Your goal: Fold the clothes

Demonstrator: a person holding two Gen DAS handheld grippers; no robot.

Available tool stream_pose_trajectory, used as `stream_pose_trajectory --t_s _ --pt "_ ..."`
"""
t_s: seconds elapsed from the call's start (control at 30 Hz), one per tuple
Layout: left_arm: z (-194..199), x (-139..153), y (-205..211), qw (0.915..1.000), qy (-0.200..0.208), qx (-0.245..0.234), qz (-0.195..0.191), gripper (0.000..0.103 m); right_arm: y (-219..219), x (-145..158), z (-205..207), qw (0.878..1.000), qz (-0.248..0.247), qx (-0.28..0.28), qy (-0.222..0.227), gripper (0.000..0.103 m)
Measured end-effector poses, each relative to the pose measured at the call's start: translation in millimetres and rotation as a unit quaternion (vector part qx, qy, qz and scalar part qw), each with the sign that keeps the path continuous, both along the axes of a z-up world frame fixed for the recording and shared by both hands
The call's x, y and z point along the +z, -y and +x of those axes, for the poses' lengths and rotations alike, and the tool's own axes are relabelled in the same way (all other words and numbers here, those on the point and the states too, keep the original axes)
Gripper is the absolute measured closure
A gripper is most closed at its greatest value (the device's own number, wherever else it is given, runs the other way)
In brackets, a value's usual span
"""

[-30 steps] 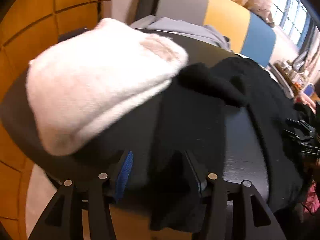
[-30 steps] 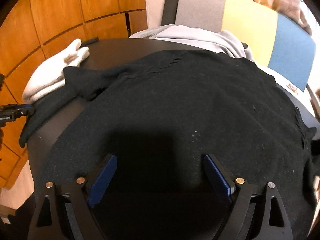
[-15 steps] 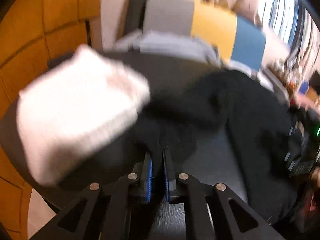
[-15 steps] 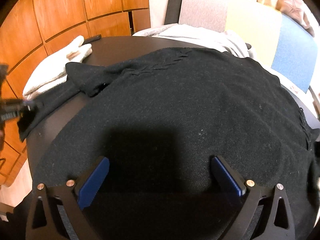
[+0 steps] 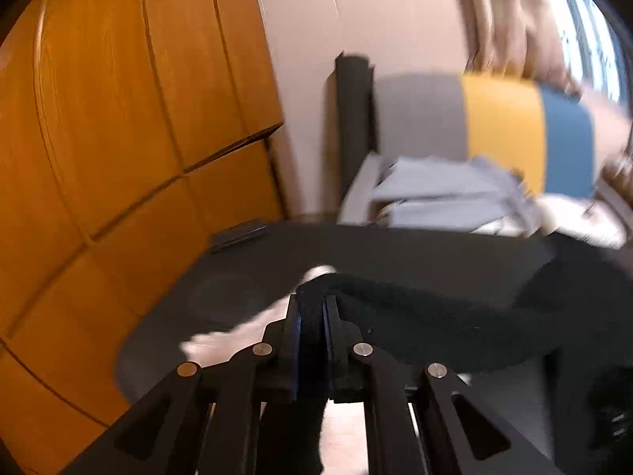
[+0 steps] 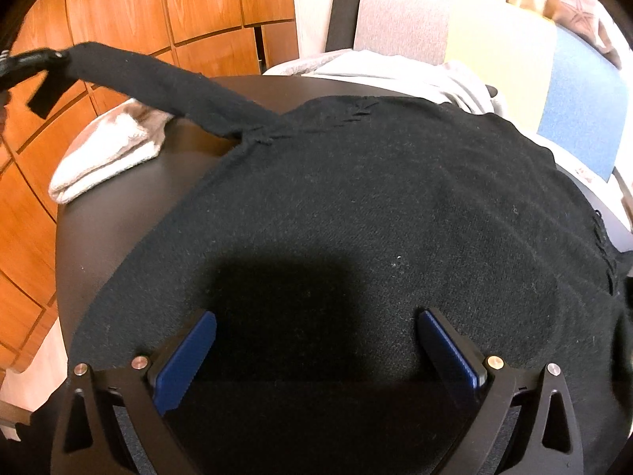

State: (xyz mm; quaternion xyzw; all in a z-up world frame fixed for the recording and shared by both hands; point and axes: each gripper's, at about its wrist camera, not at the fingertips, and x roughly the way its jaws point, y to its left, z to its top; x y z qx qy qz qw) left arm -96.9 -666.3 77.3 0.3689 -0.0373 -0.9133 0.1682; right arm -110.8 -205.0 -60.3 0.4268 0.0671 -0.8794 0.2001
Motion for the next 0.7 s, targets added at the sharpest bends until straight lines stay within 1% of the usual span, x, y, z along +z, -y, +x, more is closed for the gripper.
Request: stream_pose_trajectory --t_s 0.07,0.1,0.13,0.17,0.2,0.23,0.27,0.3,0.33,0.4,0.43,0.5,0.53,0.57,0.6,0.63,0.7 --pt "-10.0 -3.6 13.4 0.9993 0.020 0.018 -0.025 0.094 -1.2 0.2 -0.5 1.000 -0.001 0.000 0.000 0.000" --pt "-13.9 -11.1 18.0 0.9985 0.045 0.022 -0.024 0.093 -1.9 0.3 -0.7 1.000 -0.001 0.001 0.001 0.000" --pt "-14.7 -20.9 21.7 0.9970 0.073 0.023 -0.012 0.092 -2.3 0.4 -0.9 1.000 -0.002 0.001 0.001 0.000" --pt "-9.2 -25.0 27.0 0.9964 0.081 0.022 0.012 0.090 -2.6 0.5 -0.9 1.000 -0.002 0.001 0.001 0.000" --pt "-1.0 -26.5 33.0 0.9959 0.079 0.021 0.039 0.087 -2.8 0.7 -0.9 1.000 -0.002 0.001 0.001 0.000" --pt "5.8 -24.3 38.5 0.9950 0.072 0.022 0.065 0.082 -3.3 0.8 -1.0 1.000 -0.003 0.001 0.001 0.000" --pt "13.3 -17.0 44.0 0.9942 0.052 0.032 0.089 0.081 -4.0 0.9 -1.3 1.000 -0.003 0.001 0.002 0.000" --pt "22.1 -9.0 49.7 0.9931 0.034 0.046 0.102 0.081 -4.6 1.0 -1.7 1.000 -0.004 0.002 0.002 0.000" --pt "28.9 -0.4 54.9 0.9921 0.018 0.063 0.107 0.079 -5.2 1.0 -2.0 1.000 -0.005 0.002 0.002 0.000" --pt "39.6 23.2 53.2 0.9905 -0.026 0.087 0.103 0.077 -5.7 1.3 -2.7 1.000 -0.009 0.002 0.003 0.000" --pt "40.3 34.3 45.8 0.9907 -0.044 0.076 0.104 0.075 -5.9 1.4 -3.1 1.000 -0.010 0.002 0.004 0.000" --pt "20.7 48.9 11.0 0.9944 -0.049 0.001 0.093 0.071 -6.3 1.7 -3.7 1.000 -0.014 0.002 0.005 0.000" --pt "8.3 52.6 -9.8 0.9951 -0.045 -0.036 0.081 0.070 -5.7 2.4 -3.5 1.000 -0.015 0.001 0.005 0.000" --pt "-6.7 52.8 -35.9 0.9938 -0.037 -0.082 0.066 0.070 -5.2 3.9 -3.0 1.000 -0.017 -0.002 0.004 0.000" --pt "-21.3 50.6 -57.5 0.9901 -0.030 -0.122 0.063 0.070 -6.7 6.2 -3.5 1.000 -0.025 -0.004 0.005 0.000" --pt "-39.9 44.3 -77.4 0.9841 -0.016 -0.160 0.077 0.070 -10.3 9.6 -5.6 0.999 -0.039 -0.009 0.005 0.002" --pt "-79.6 26.2 -116.0 0.9675 0.020 -0.228 0.109 0.070 -20.2 18.1 -12.4 0.997 -0.063 -0.034 -0.002 0.002"
